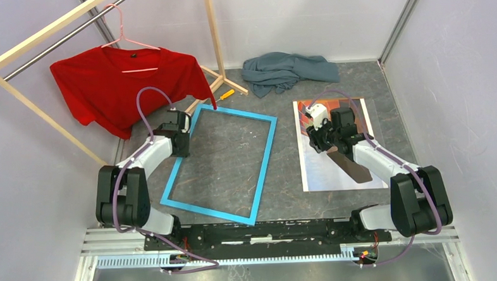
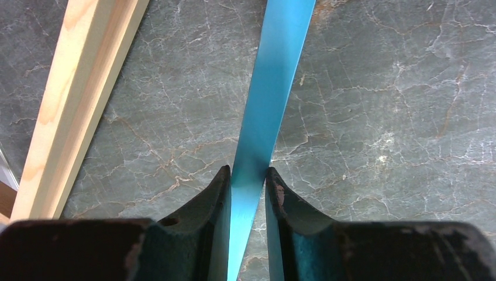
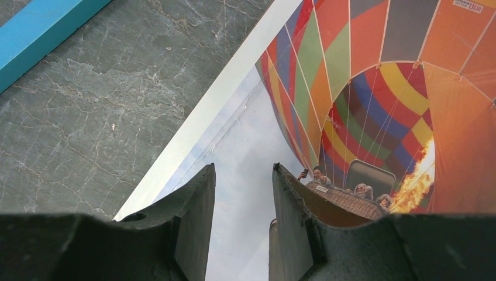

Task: Take the photo out of the frame
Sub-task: Place the photo frame item at the center of the board.

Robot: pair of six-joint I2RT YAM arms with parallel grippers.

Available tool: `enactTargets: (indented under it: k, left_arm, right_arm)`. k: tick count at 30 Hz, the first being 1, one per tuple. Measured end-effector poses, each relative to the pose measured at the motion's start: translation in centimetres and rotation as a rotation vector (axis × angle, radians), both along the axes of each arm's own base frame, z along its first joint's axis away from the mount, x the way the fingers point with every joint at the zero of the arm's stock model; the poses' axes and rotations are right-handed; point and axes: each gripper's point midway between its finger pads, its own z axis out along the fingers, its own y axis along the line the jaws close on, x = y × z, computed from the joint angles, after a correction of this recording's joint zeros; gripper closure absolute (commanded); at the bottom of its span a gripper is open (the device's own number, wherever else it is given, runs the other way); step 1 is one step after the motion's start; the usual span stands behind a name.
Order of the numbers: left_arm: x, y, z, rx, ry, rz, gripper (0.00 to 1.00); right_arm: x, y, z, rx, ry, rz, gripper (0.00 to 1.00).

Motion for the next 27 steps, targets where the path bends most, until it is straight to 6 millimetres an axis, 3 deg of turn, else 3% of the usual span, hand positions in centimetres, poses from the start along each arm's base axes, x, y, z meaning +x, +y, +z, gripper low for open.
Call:
enactTargets:
  k: [4,15,21,26,27]
  left_arm:
    - [0.0,0.4,-0.1,0.019,0.002,0.010,0.62]
    - [-0.1,2.5,0.1,0.106,0.001,0.069,0.60]
    - [0.1,2.2,0.2,0.089,0.003,0.062,0.46]
    - [0.9,0.5,1.6,-0.002,-0.045,0.006,0.31]
    - [1.1,-0.2,2.2,-0.034,-0.063,-0.019,0.24]
  right_arm:
    - [0.0,0.0,0.0,0.000,0.000,0.000,0.52]
    - [0.0,0.0,0.1,0.000,-0.005,-0.001,0.52]
    - [0.1,-0.2,0.5,0.000,-0.015,-0.008,0.50]
    - [0.3,-0.6,0.7,0.002,-0.023,-0.020,0.50]
    - [0.3,-0.6,0.8,0.002,-0.024,-0.021,0.50]
